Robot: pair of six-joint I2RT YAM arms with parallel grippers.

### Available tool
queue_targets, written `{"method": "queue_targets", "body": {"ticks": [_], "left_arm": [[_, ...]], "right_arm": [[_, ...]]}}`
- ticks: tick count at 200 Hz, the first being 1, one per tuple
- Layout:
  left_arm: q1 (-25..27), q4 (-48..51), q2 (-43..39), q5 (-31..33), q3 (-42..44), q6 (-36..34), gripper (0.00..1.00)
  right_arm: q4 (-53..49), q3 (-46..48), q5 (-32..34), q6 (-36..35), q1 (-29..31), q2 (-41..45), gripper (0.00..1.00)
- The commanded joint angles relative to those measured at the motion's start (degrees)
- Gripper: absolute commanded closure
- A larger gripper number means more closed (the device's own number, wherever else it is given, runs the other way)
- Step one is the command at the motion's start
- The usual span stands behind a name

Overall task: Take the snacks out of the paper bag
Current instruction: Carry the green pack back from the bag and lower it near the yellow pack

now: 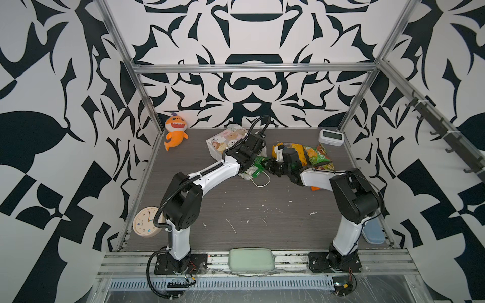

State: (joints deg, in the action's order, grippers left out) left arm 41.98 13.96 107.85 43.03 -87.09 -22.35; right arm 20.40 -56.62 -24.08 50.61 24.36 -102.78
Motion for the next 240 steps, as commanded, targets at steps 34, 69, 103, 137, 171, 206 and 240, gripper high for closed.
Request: {"method": "queue_targets", "body": {"ticks": [34,69,103,137,171,206,240], "left_arm": [[0.04,-1.4,-0.19,0.55,-1.35,0.66,0.95],[0.02,-1.52,-0.7,0.57,-0.91,0.55,0.95],[0.04,-1.74,-0.79,0.58,-0.76,0.47,0.95],[0.04,-1.82,-0.89,0.54,-0.8,0.56,0.95],[0.04,-2.0,-0.65,0.42,-1.15,0.38,0.95],[0.12,-1.74,-0.38,0.2,-1.77,0.36,0.95],[0.21,-1.74,-0.45,0.22,-2.21,0.12,0.95]], "right_arm": [[-7.36,-0.51,0.34,-1.18,0.02,12.22,1.0],[-14.68,2.85,2.7,-1.44,-0.72,22.39,1.0],[-21.84,6.39,6.05,-0.63,-4.96,33.38,1.0],[-31.12,8.15,13.58,0.82,-8.7,42.18,1.0],[-29.14,13.67,18.34,7.42,-11.86,45.48,1.0],[-23.54,14.96,20.42,10.82,-12.13,41.91,1.0],[-17.76,14.67,21.09,12.39,-12.41,38.03,1.0]]}}
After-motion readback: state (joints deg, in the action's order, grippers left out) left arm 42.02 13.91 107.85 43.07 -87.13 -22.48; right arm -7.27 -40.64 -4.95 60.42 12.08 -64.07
